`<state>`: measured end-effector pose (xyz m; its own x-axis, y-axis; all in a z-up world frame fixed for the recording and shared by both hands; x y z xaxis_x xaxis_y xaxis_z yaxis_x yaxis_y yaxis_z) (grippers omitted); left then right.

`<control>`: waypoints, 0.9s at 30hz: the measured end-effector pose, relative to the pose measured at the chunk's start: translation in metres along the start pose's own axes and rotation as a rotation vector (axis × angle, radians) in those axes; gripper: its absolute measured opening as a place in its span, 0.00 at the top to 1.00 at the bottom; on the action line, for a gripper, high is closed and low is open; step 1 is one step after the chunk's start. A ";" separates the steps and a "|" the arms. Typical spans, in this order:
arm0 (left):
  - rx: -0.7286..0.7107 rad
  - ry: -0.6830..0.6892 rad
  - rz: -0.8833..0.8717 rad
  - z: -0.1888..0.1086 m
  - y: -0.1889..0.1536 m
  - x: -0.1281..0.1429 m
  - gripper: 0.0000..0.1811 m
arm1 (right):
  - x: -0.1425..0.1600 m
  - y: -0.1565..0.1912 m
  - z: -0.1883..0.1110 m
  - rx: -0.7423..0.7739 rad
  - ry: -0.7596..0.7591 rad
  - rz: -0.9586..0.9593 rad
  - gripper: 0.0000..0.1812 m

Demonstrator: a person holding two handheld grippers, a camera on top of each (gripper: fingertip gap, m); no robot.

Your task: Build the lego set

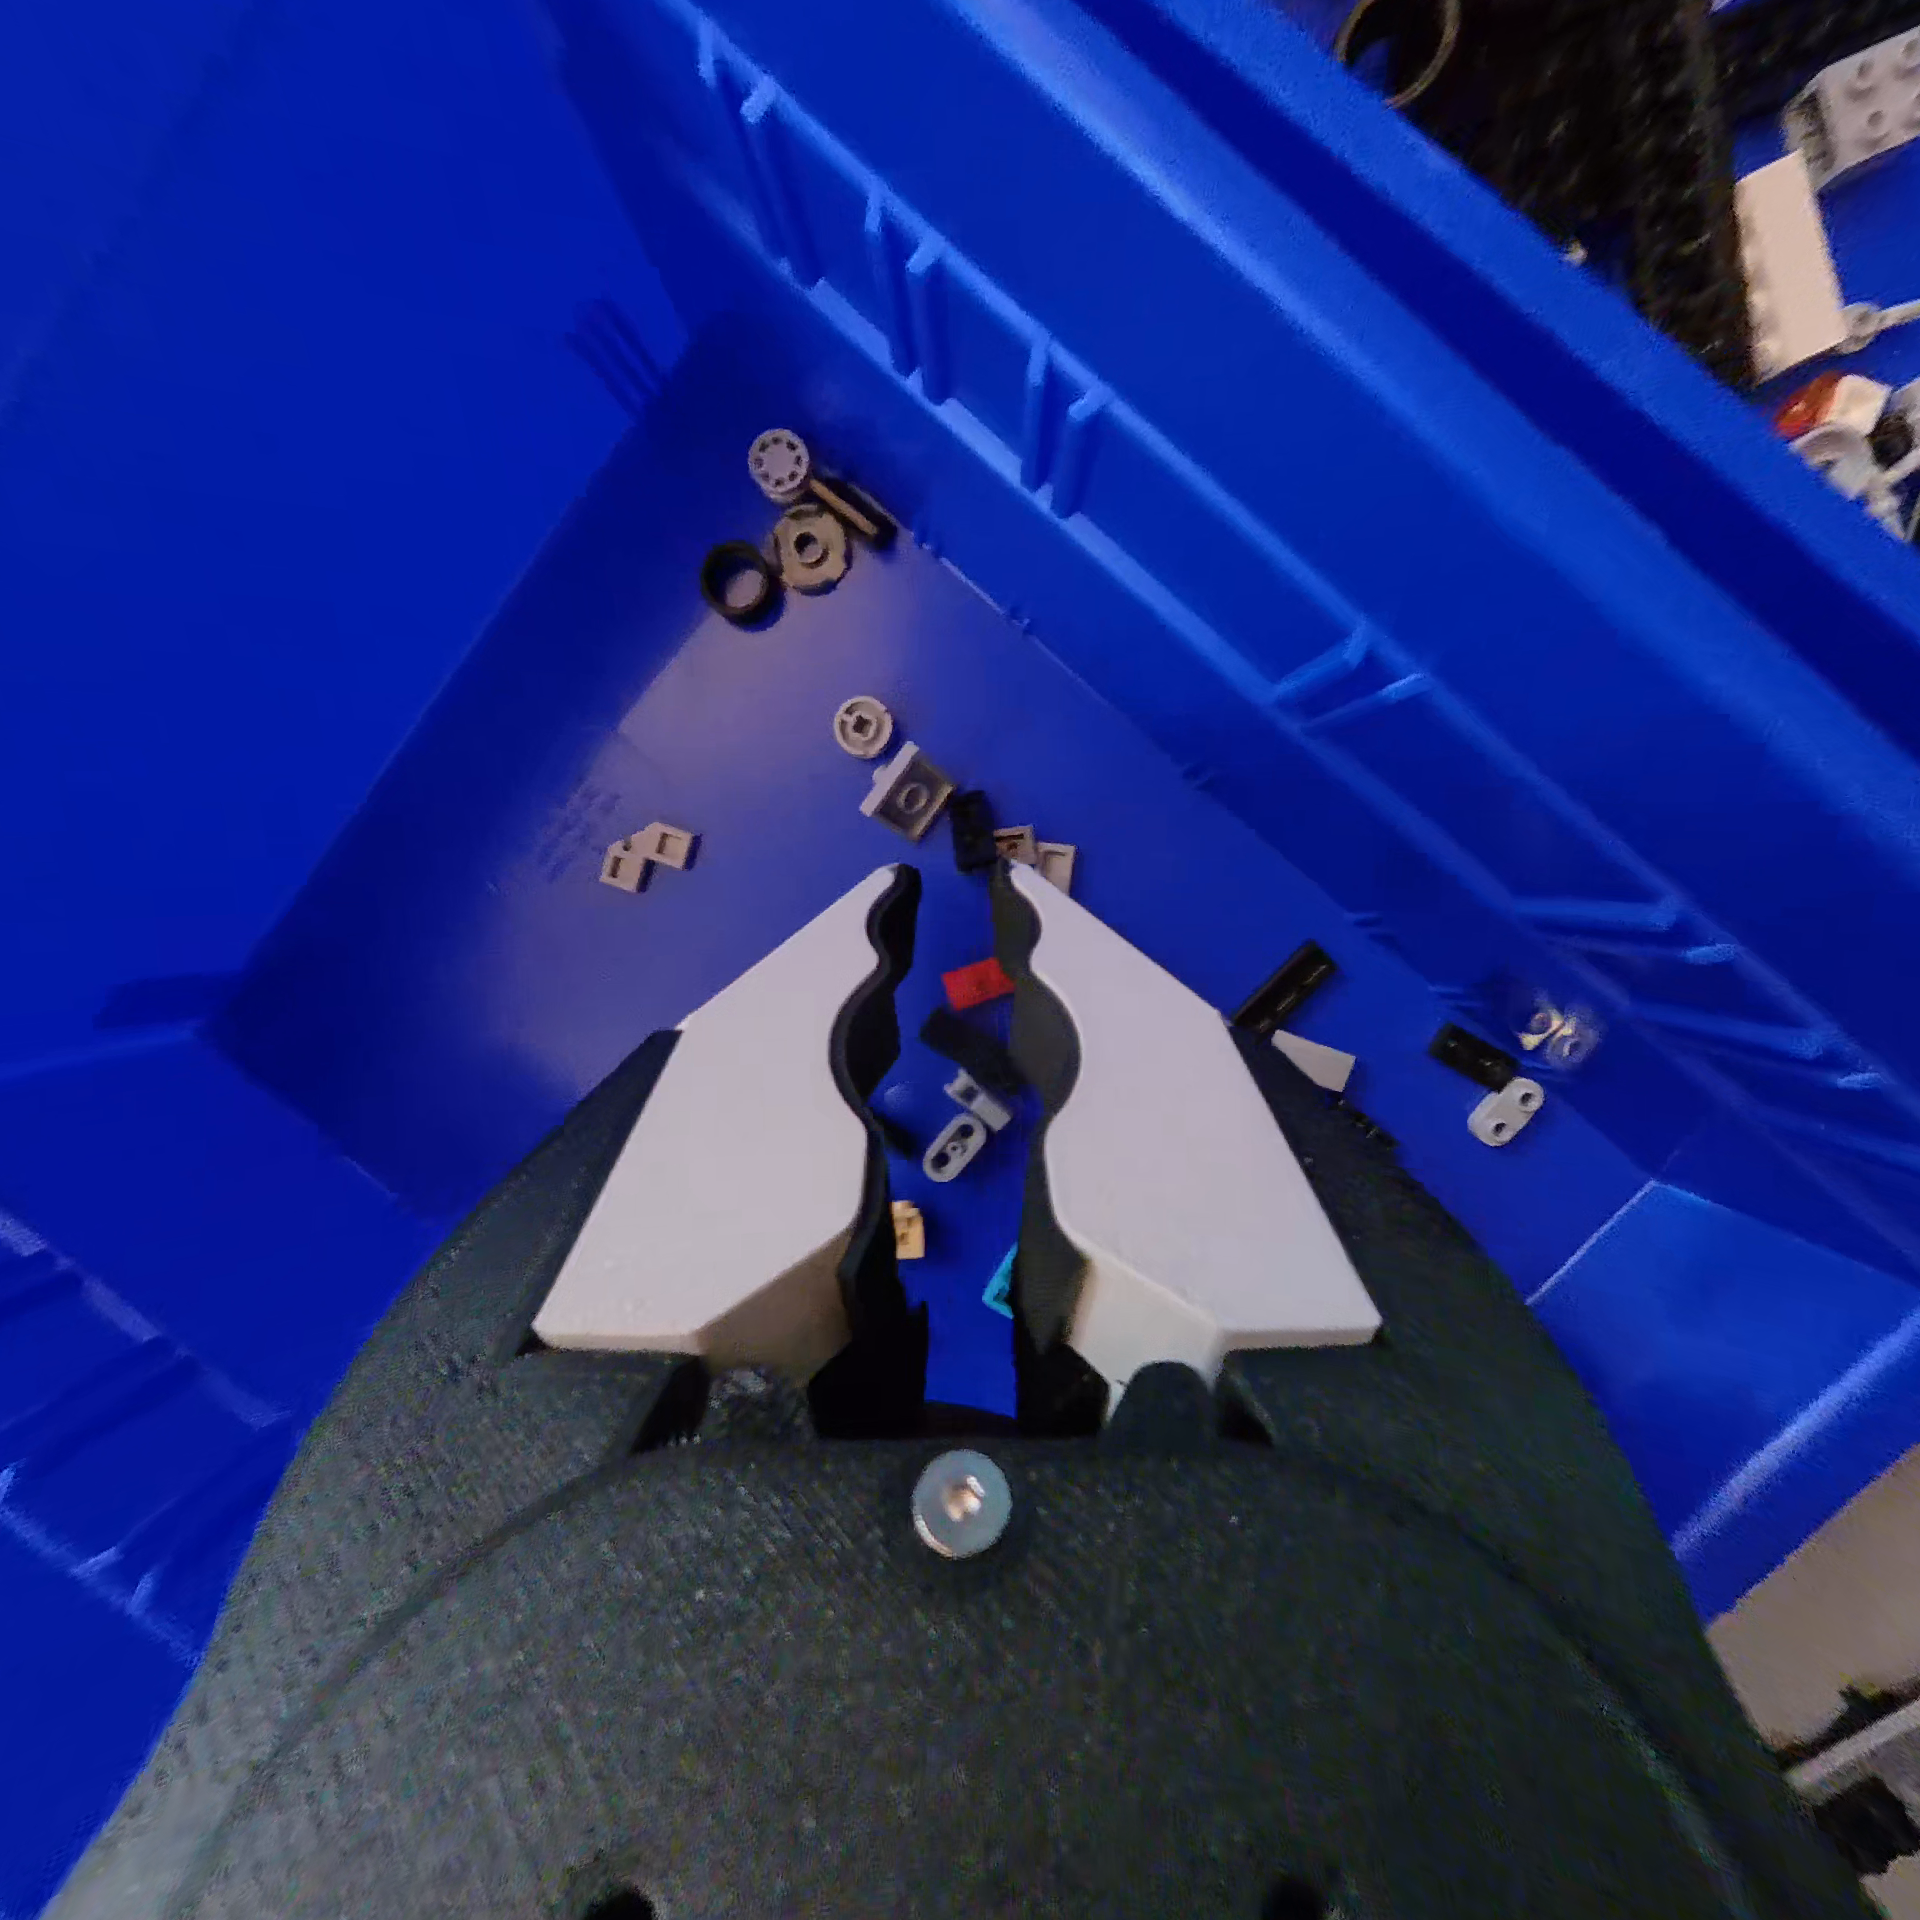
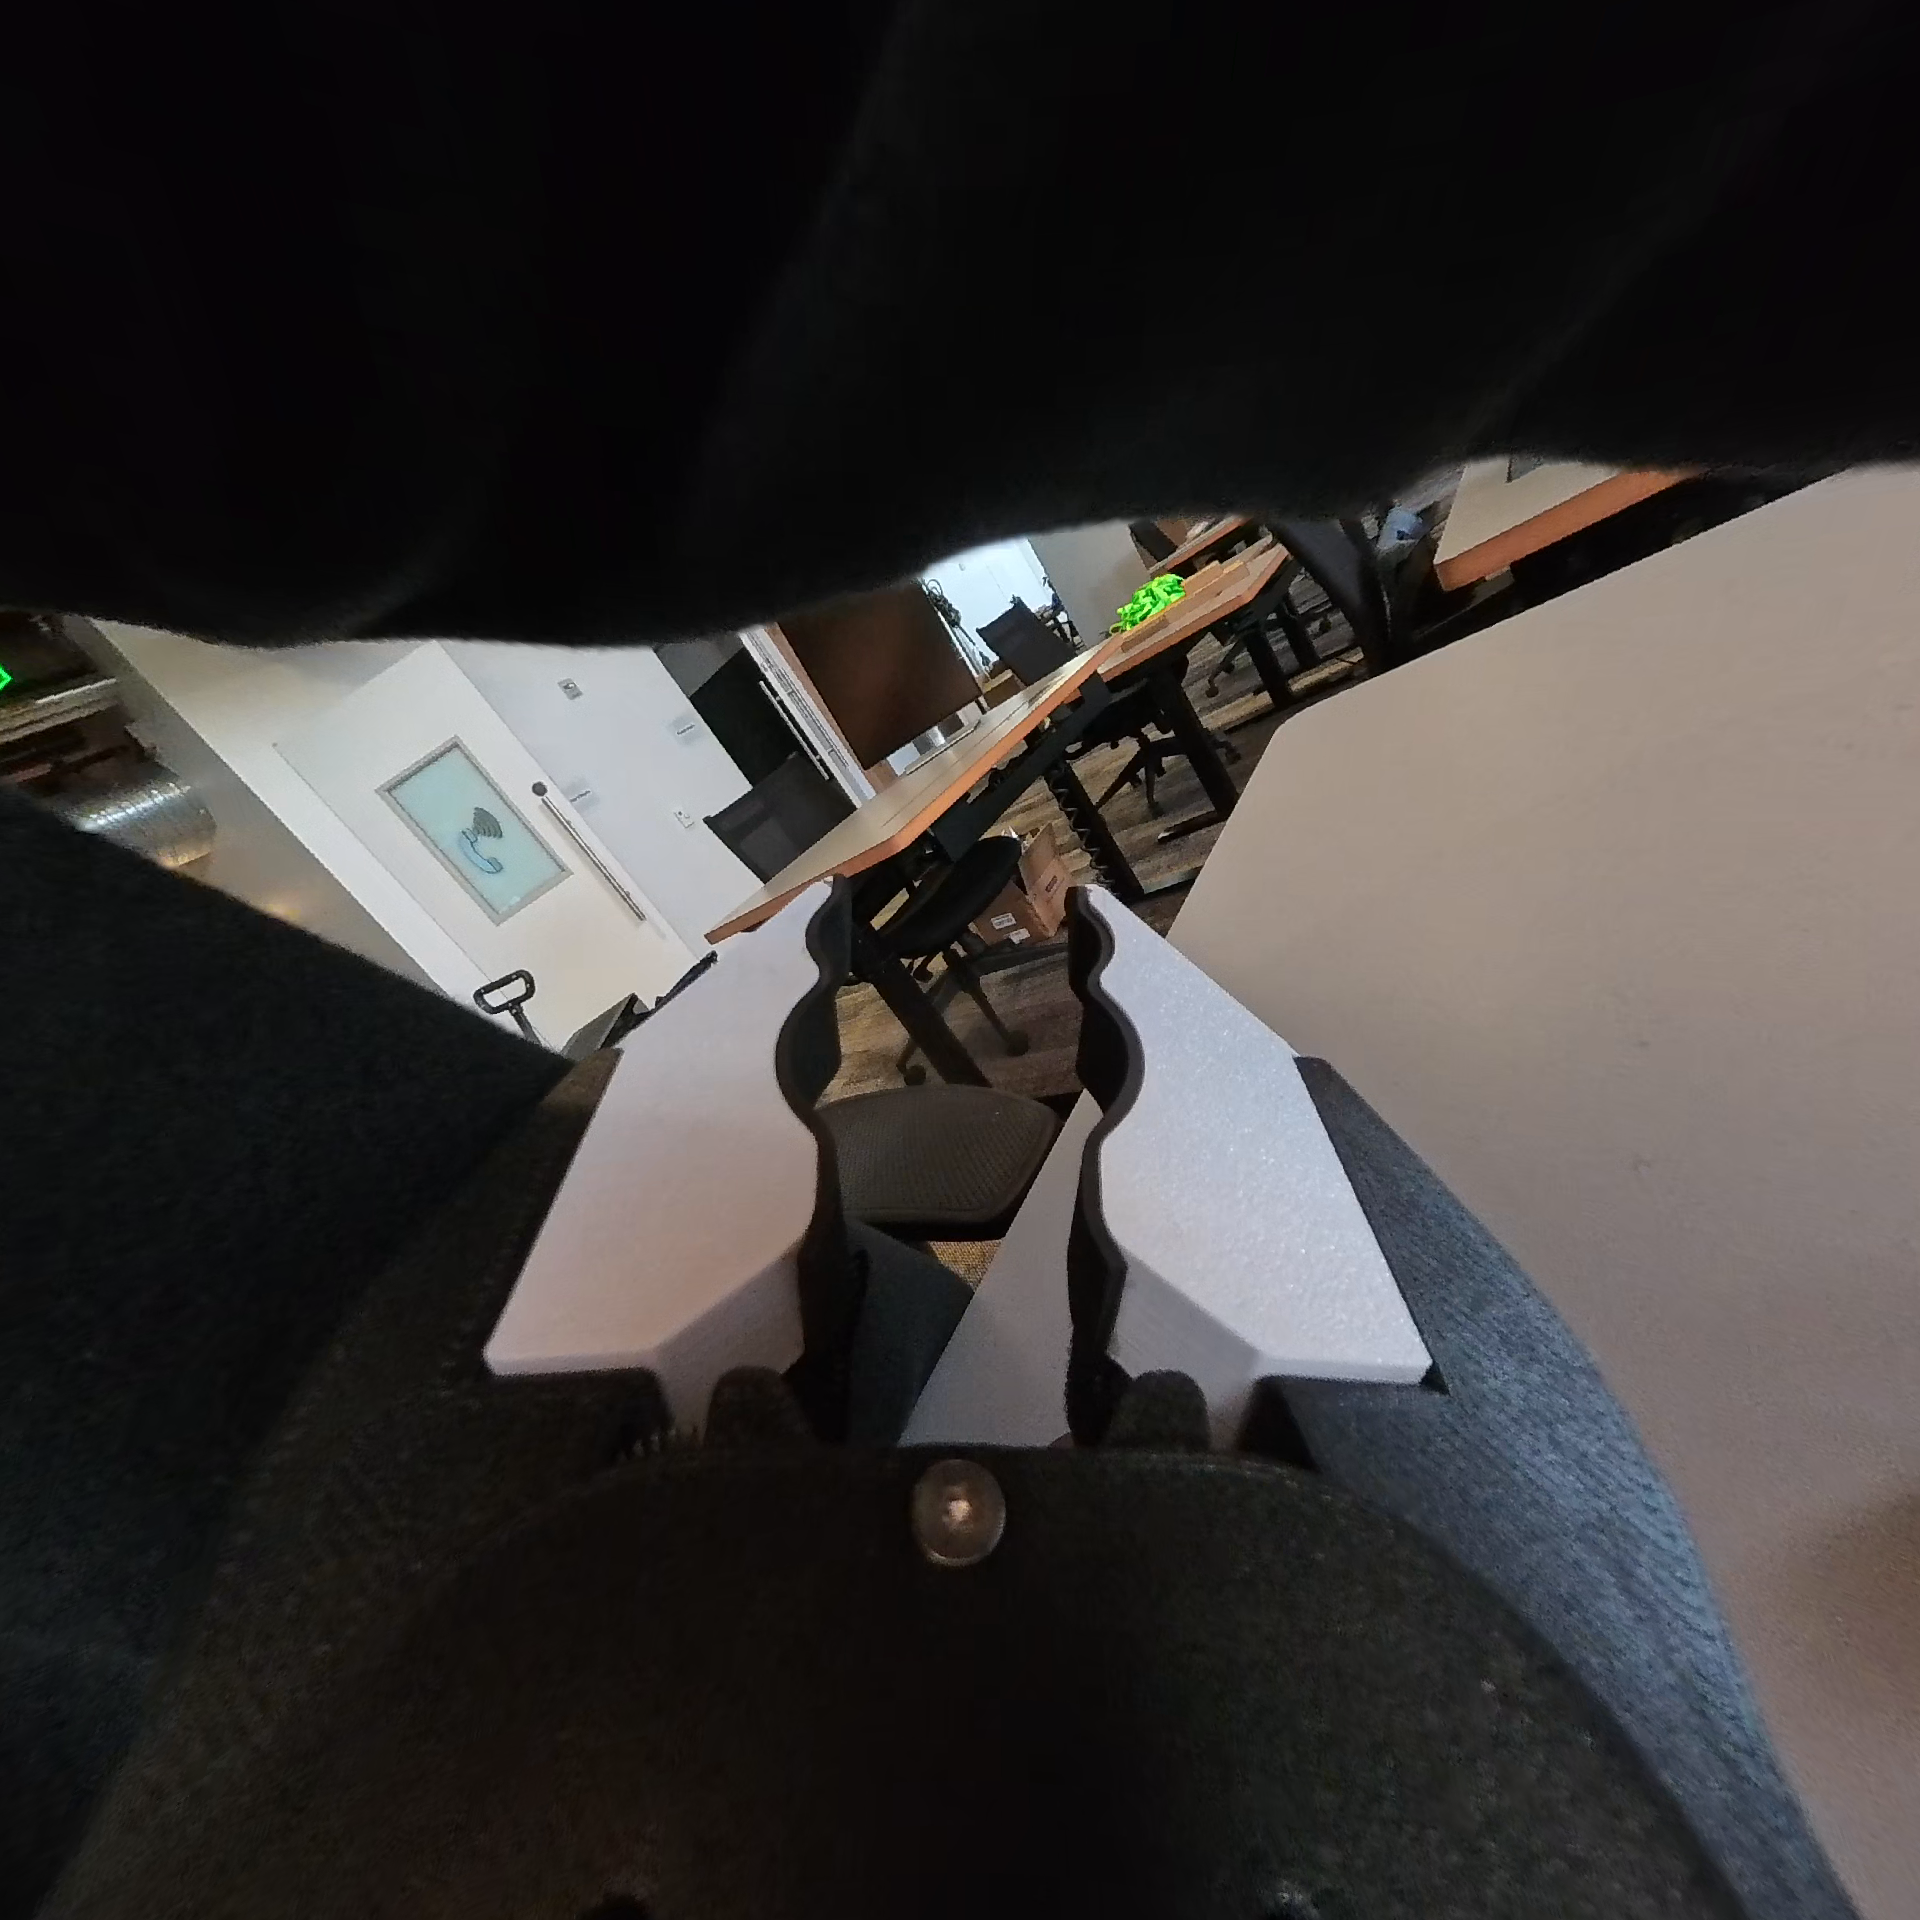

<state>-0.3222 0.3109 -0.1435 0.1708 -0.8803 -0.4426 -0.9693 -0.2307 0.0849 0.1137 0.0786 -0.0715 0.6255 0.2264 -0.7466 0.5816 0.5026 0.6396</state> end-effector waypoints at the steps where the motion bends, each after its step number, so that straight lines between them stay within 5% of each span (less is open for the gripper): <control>1: 0.011 0.004 -0.006 0.002 -0.001 0.000 0.90 | 0.000 0.000 0.000 0.000 0.000 0.000 0.77; 17: -0.002 0.024 -0.199 -0.003 0.019 0.010 0.94 | 0.000 0.000 0.000 -0.001 -0.001 0.005 0.77; 27: 0.040 0.025 -0.191 -0.003 0.003 -0.001 0.83 | 0.000 0.000 0.000 -0.001 0.000 0.006 0.77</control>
<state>-0.3251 0.3096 -0.1404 0.3565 -0.8323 -0.4245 -0.9249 -0.3786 -0.0345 0.1132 0.0788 -0.0714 0.6294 0.2292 -0.7425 0.5771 0.5019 0.6442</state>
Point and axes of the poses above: each gripper's, where its closed fingertips meet, z out along the fingers, x out of its underside, y = z × x across the jaws, the point moved 3 cm from there along -z, back along the fingers, and after that the axes turned 7 degrees about z, right-handed, at the moved point
